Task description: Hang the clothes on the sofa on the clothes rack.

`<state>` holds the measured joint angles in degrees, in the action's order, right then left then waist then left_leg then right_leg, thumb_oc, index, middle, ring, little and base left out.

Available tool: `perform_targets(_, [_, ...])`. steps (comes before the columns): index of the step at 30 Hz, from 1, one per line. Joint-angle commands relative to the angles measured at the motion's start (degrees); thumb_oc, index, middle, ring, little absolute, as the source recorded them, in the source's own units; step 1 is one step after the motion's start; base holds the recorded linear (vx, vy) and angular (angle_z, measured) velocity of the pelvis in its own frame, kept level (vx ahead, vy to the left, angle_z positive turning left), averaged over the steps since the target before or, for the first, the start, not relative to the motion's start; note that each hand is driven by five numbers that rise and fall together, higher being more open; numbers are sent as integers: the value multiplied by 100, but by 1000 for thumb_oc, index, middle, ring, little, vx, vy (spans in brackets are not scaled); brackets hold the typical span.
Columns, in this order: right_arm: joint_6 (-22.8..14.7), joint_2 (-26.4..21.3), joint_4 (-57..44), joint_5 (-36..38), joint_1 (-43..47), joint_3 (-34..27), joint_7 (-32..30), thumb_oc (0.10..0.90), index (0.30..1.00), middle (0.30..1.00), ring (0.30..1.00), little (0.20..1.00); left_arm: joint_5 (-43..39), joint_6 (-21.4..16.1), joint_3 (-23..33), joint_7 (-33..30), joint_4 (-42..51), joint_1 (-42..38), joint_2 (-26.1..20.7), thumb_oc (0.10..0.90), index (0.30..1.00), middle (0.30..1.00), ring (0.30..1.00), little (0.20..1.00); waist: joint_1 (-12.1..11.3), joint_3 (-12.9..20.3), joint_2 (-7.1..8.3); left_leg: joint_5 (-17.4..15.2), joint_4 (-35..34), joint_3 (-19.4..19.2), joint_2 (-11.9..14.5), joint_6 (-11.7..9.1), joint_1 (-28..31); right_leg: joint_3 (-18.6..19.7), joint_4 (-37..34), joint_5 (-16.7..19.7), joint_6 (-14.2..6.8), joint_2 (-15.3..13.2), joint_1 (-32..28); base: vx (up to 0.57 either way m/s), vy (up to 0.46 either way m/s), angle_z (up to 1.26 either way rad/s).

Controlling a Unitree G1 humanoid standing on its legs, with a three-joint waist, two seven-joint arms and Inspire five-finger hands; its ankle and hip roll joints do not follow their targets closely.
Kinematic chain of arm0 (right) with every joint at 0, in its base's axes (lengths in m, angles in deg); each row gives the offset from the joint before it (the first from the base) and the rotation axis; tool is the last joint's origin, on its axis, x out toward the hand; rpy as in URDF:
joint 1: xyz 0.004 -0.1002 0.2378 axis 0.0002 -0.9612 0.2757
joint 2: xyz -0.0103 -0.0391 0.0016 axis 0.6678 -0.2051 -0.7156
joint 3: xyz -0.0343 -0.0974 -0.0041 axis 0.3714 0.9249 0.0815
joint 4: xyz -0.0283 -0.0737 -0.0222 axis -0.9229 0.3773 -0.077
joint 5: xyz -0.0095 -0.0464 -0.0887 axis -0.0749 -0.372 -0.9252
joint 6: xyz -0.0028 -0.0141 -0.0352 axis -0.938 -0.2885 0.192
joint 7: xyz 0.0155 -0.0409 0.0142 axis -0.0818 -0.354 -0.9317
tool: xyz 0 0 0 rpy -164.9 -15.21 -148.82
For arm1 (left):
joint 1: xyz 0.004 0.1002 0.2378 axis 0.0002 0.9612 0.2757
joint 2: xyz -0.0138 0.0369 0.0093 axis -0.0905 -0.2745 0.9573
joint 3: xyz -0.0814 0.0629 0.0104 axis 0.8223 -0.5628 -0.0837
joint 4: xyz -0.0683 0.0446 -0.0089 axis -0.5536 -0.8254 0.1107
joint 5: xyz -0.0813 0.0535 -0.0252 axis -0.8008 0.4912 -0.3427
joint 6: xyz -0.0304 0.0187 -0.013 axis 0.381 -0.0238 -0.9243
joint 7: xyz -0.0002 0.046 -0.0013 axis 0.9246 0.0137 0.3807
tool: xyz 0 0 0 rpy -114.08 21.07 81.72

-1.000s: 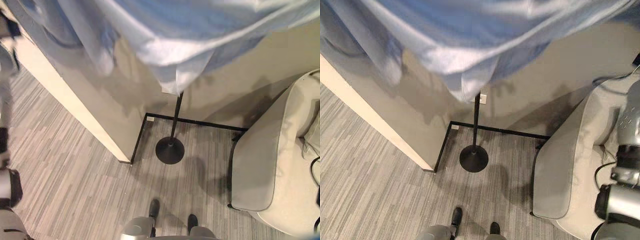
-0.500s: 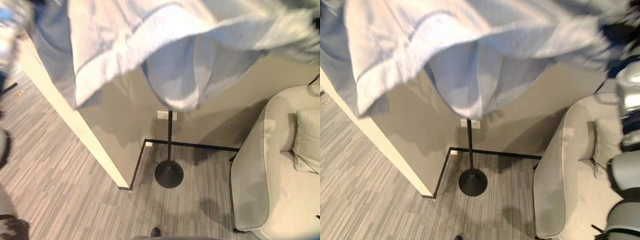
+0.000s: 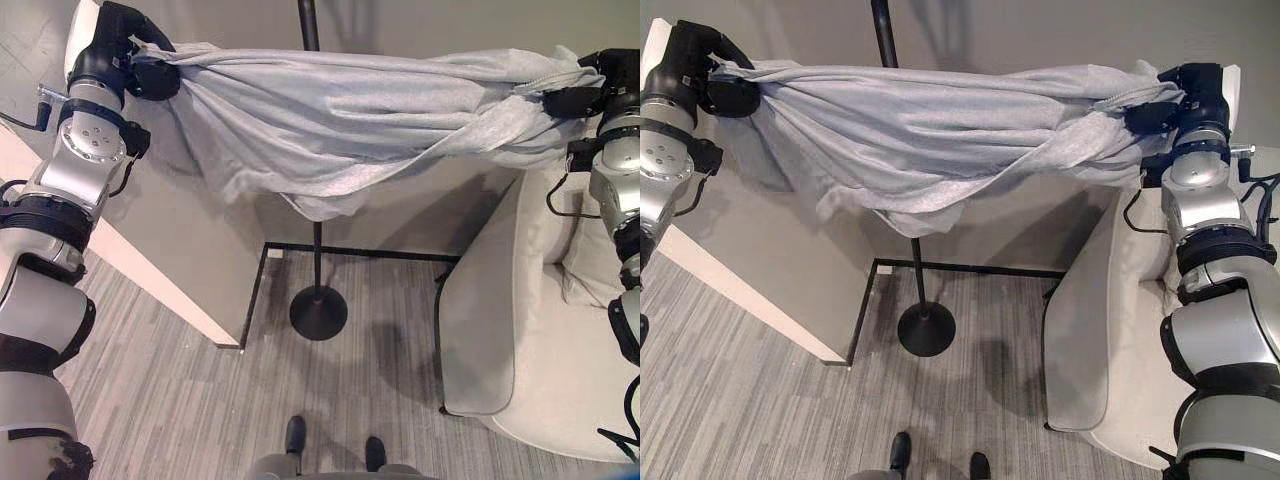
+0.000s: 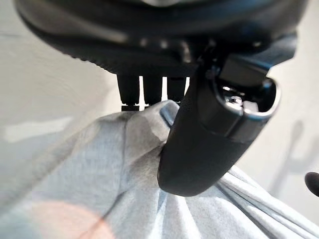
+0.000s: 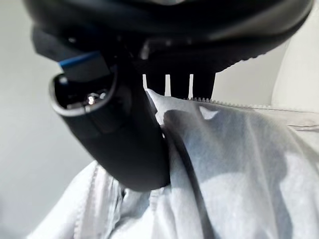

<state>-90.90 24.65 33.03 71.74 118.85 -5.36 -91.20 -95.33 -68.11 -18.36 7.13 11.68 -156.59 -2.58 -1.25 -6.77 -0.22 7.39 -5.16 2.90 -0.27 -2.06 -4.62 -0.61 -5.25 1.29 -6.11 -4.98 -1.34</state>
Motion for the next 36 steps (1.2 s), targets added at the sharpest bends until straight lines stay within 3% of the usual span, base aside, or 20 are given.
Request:
perform_targets(1, [-772,-594,-59,200,1580,61,-351,400,300,300,300,300,-167,-237,402,-617,-562,-1376,-804,400,300,300,300,300,-138,306,49,-783,16,2,-123,40,379,-174,25,-145,-258,56,-276,65,40,-4])
perform_targets(6, [-917,-612,-147,494,1814,87,-390,400,300,300,300,300,-382,-287,374,-689,-670,-1624,-887,400,300,300,300,300,-154,293,111,-802,16,-6,-109,41,360,-140,25,-134,-279,59,-218,25,31,-6])
perform_targets(9, [-1101,-497,-120,935,2140,26,-546,400,300,300,300,300,-804,-338,433,-844,-865,-1875,-786,400,300,300,300,300,-165,278,212,-804,16,-18,-85,38,271,-117,25,-102,-289,81,-109,10,16,-8])
perform_targets(14, [-1295,-474,-68,1416,2520,-56,-733,400,300,300,300,300,-1323,-486,516,-876,-949,-2066,-633,400,300,300,300,300,-156,283,255,-821,16,11,-85,37,196,-122,25,-114,-294,73,-43,15,14,0])
perform_targets(18, [-1267,-502,252,1597,3084,173,-854,400,300,300,300,300,-1941,-622,542,-921,-1019,-2440,-488,400,300,300,300,300,-162,341,304,-859,16,46,-102,35,195,-133,25,-121,-316,67,-29,41,14,3])
perform_targets(23, [-989,-565,744,1378,3763,743,-991,400,300,300,300,300,-2020,-601,195,-1021,-1284,-3038,-540,400,300,300,300,300,-195,387,319,-865,16,63,-104,26,171,-138,25,-78,-347,47,3,60,23,2])
perform_targets(29, [-846,-576,911,1414,4010,952,-1028,400,300,300,300,300,-2606,-651,250,-949,-1398,-3241,-606,400,300,300,300,300,-209,445,329,-875,16,77,-109,22,141,-95,25,-67,-364,54,44,49,24,-2])
perform_targets(32, [-1003,-800,500,1574,3972,913,-963,400,300,300,300,300,-2768,-749,316,-831,-1040,-3133,-847,400,300,300,300,300,-210,462,332,-868,16,119,-125,20,100,-76,25,-49,-369,42,76,44,22,-4])
perform_targets(36, [-1334,-1433,-767,1466,3379,761,-528,400,300,300,300,300,-2586,-1119,757,-647,352,-2398,-1279,400,300,300,300,300,-261,444,342,-917,16,207,-150,54,172,-46,25,-75,-374,11,-14,40,9,-2])
